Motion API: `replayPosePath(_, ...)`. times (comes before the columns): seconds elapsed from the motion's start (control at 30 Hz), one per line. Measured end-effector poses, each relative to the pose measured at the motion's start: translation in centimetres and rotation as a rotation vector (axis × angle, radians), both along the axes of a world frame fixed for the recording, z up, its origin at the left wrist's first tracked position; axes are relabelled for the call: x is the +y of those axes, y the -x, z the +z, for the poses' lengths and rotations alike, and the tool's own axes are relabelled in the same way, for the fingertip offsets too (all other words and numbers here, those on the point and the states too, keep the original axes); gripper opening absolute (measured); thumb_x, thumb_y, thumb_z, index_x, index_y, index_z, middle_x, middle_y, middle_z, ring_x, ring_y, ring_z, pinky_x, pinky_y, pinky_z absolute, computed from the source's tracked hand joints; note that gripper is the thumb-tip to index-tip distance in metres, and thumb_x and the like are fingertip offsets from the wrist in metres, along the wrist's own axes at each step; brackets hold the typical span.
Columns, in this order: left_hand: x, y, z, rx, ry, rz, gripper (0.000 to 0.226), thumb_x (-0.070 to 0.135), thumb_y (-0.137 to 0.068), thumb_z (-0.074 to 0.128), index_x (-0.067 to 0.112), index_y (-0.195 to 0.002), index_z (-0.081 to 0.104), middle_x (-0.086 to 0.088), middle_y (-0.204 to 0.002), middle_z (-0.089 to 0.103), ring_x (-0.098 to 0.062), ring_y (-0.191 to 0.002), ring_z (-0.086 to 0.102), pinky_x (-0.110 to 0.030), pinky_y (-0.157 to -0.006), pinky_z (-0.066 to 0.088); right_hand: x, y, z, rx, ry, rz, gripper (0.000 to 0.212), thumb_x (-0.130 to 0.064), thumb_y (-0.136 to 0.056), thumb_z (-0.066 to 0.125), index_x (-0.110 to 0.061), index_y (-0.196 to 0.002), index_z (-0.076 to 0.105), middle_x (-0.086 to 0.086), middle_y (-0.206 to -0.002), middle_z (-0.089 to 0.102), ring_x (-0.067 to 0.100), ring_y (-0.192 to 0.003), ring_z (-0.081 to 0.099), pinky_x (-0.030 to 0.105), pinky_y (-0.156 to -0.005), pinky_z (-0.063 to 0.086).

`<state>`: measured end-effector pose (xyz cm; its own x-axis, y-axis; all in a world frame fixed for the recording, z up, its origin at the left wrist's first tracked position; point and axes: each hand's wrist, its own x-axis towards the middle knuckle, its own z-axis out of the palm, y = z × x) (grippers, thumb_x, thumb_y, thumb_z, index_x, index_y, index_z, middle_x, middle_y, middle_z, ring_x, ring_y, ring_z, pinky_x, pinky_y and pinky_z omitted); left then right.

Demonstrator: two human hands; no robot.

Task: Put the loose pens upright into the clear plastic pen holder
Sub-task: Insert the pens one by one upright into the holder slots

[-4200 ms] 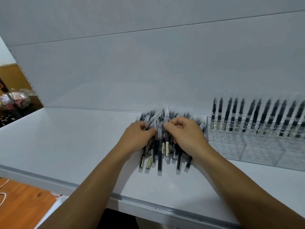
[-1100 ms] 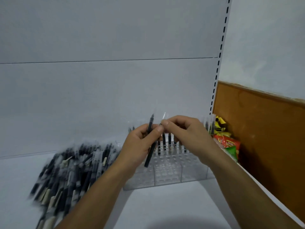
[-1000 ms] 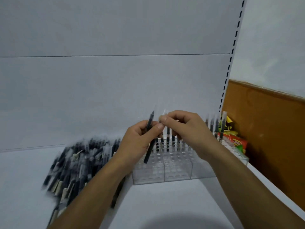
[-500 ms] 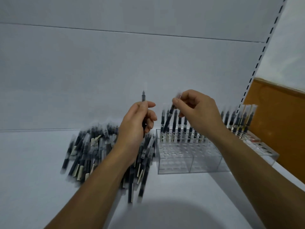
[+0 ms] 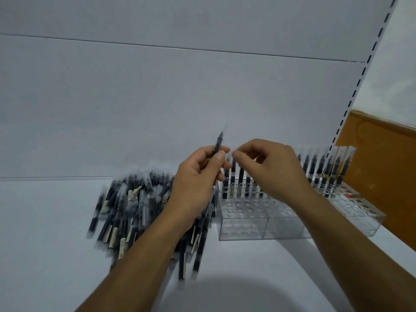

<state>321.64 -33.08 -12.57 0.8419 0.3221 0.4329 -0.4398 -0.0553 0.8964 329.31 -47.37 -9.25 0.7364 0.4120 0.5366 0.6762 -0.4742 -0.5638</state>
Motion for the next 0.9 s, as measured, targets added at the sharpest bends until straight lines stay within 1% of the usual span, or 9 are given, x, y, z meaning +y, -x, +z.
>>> replayPosePath(0.13,-0.4,0.1,-0.2,0.026,-0.058,-0.012,0.015,0.029,-0.096,0.057,0.023,-0.101,0.070,0.007,-0.077,0.070,-0.002,-0.062,0.055,-0.012,-0.061,0.046,0.2,1.3,0.4,0.135,-0.238,0.207,0.014,-0.046,-0.088,0.064,-0.035,-0.093,0.072,-0.014,-0.086,0.069,0.002,-0.060,0.053,0.015,-0.056,0.045)
replayPosePath(0.23,-0.3,0.1,-0.3,0.037,-0.119,-0.026,0.015,0.027,-0.097,0.056,0.022,-0.099,0.069,0.005,-0.079,0.071,-0.004,-0.064,0.058,-0.013,-0.060,0.046,0.5,1.4,0.3,0.188,-0.315,0.225,0.004,-0.035,-0.086,0.071,-0.032,-0.089,0.072,-0.016,-0.086,0.068,0.004,-0.061,0.049,0.017,-0.059,0.044)
replayPosePath(0.4,-0.5,0.0,-0.8,0.048,-0.228,-0.044,0.015,0.024,-0.097,0.057,0.026,-0.106,0.069,0.004,-0.085,0.073,-0.008,-0.074,0.068,-0.017,-0.067,0.052,0.3,1.5,0.2,0.277,-0.334,0.237,0.007,-0.030,-0.085,0.073,-0.024,-0.087,0.071,0.002,-0.086,0.071,0.031,-0.077,0.061,0.041,-0.069,0.056)
replayPosePath(0.43,-0.5,0.0,-0.9,0.040,-0.240,-0.039,0.016,0.025,-0.095,0.060,0.028,-0.108,0.069,0.004,-0.087,0.073,-0.009,-0.076,0.068,-0.020,-0.069,0.054,0.1,1.5,0.3,0.271,-0.338,0.243,0.007,-0.028,-0.086,0.073,-0.022,-0.088,0.071,0.002,-0.086,0.071,0.030,-0.079,0.064,0.039,-0.069,0.058)
replayPosePath(0.53,0.3,-0.2,-1.2,0.047,-0.359,0.128,0.025,0.040,-0.084,0.072,0.038,-0.109,0.067,0.017,-0.094,0.070,-0.001,-0.088,0.065,-0.019,-0.080,0.053,-1.0,0.9,1.2,0.239,-0.451,0.230,0.003,-0.022,-0.088,0.070,-0.020,-0.086,0.070,-0.010,-0.076,0.071,0.003,-0.068,0.066,0.013,-0.057,0.049)
replayPosePath(0.6,1.0,-0.2,-1.4,0.108,-0.485,0.259,0.031,0.047,-0.081,0.073,0.038,-0.108,0.063,0.023,-0.101,0.065,0.004,-0.097,0.059,-0.018,-0.083,0.048,-2.1,0.1,2.1,0.183,-0.527,0.156,0.004,-0.020,-0.090,0.068,-0.021,-0.086,0.068,-0.010,-0.078,0.071,-0.001,-0.066,0.064,0.009,-0.056,0.047)
replayPosePath(0.73,1.8,-0.5,-2.0,0.353,-0.748,0.278,0.053,0.054,-0.085,0.064,0.035,-0.132,0.049,0.020,-0.130,0.053,-0.006,-0.123,0.048,-0.026,-0.096,0.037,-2.8,-1.1,2.0,0.077,-0.374,0.051,0.003,-0.024,-0.091,0.067,-0.025,-0.088,0.068,-0.007,-0.086,0.070,0.006,-0.071,0.065,0.019,-0.066,0.054)
replayPosePath(0.8,2.0,-0.7,-2.2,0.437,-0.775,0.216,0.064,0.056,-0.086,0.061,0.034,-0.142,0.040,0.019,-0.141,0.048,-0.010,-0.126,0.048,-0.029,-0.096,0.036,-2.4,-1.4,1.4,0.062,-0.258,0.019,0.004,-0.028,-0.091,0.068,-0.024,-0.090,0.068,-0.009,-0.084,0.068,0.011,-0.073,0.066,0.029,-0.073,0.057)
replayPosePath(0.9,2.1,-0.7,-2.4,0.462,-0.731,0.173,0.063,0.055,-0.088,0.060,0.034,-0.144,0.039,0.020,-0.140,0.050,-0.009,-0.125,0.050,-0.028,-0.099,0.038,-1.5,-1.7,0.6,0.054,-0.109,0.006,0.008,-0.034,-0.090,0.068,-0.026,-0.088,0.067,-0.014,-0.079,0.066,0.008,-0.071,0.064,0.031,-0.073,0.056)
